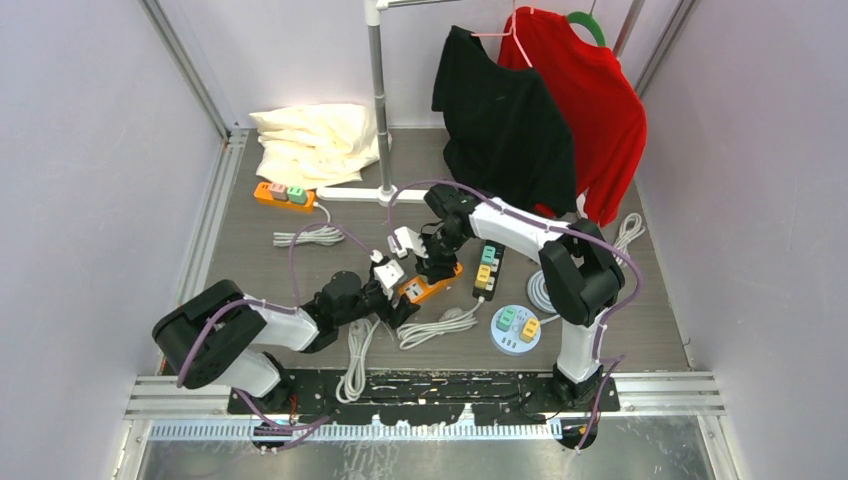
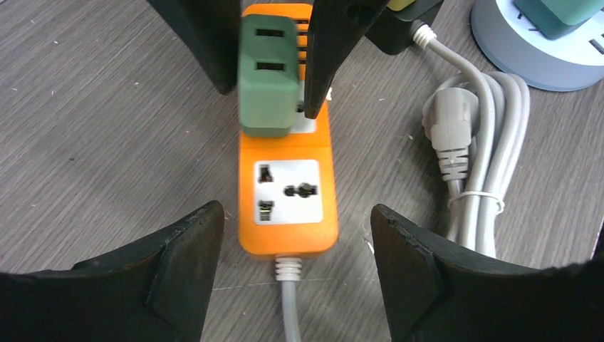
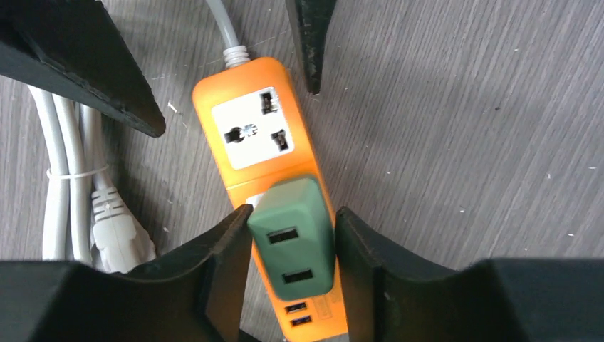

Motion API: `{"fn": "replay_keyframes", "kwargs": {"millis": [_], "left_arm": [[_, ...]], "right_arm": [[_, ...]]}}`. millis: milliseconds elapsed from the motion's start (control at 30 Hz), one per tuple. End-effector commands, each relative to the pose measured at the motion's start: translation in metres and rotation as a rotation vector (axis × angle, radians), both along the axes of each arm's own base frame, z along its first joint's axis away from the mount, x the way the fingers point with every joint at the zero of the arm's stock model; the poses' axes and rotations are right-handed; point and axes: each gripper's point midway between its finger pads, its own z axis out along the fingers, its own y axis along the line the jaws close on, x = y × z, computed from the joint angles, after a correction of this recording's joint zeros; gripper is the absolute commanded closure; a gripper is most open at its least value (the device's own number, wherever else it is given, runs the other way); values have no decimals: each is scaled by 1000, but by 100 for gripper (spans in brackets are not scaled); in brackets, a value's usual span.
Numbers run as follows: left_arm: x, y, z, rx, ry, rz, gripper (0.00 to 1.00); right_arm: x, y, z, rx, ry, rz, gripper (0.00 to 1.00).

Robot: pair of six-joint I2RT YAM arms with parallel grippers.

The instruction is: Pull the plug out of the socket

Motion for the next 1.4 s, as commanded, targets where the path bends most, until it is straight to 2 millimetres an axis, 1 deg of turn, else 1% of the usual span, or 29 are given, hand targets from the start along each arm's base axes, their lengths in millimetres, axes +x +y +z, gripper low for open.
{"fn": "replay_keyframes", "kwargs": {"millis": [0,67,167,333,467,567,667,800,933,1000,1033,1067,1133,1200,1267,1333,1367], "left_arm": [[17,-12,27,-99,-74,-28,25],[20,-13,19,-104,-52,-39,24],[22,-17,15,-114,-44,-62,22],[21,-25,13,-98,-63,-119,21],[21,-28,12,-71,-111,-165,20],[17,-32,8,-69,-96,-200,21],[17,-35,6,-94,-83,-198,22],[17,-37,7,-134,-76,-188,24],[17,-43,2,-142,-50,-206,28],[18,-44,1,-145,-53,-204,33],[19,-44,1,-146,-52,-203,38],[18,-44,0,-145,-49,-203,45],[18,-44,-2,-142,-47,-203,69],[17,-42,-6,-131,-43,-204,86],[17,-39,-11,-114,-43,-200,95],[16,-37,-15,-100,-43,-201,100],[15,-37,-17,-96,-41,-206,100]], "right_arm": [[1,3,16,50,-58,9,55],[-2,1,17,56,-61,13,63],[-7,-1,18,66,-65,14,72],[-15,-4,23,89,-55,-17,80],[-30,-5,19,126,-31,-1,82],[-29,-4,17,148,-53,-3,82],[-27,-4,17,158,-68,-17,82],[-33,-2,12,170,-37,-8,80],[-32,-3,7,156,-32,-10,79],[-32,-4,6,154,-28,-12,78],[-32,-5,6,156,-25,-15,77],[-31,-5,6,159,-24,-18,75],[-30,-8,7,163,-16,-26,70],[-28,-10,10,171,-12,-32,62],[-28,-14,14,180,-6,-29,53],[-26,-18,17,192,-9,-33,50],[-26,-20,18,198,-15,-28,49]]}}
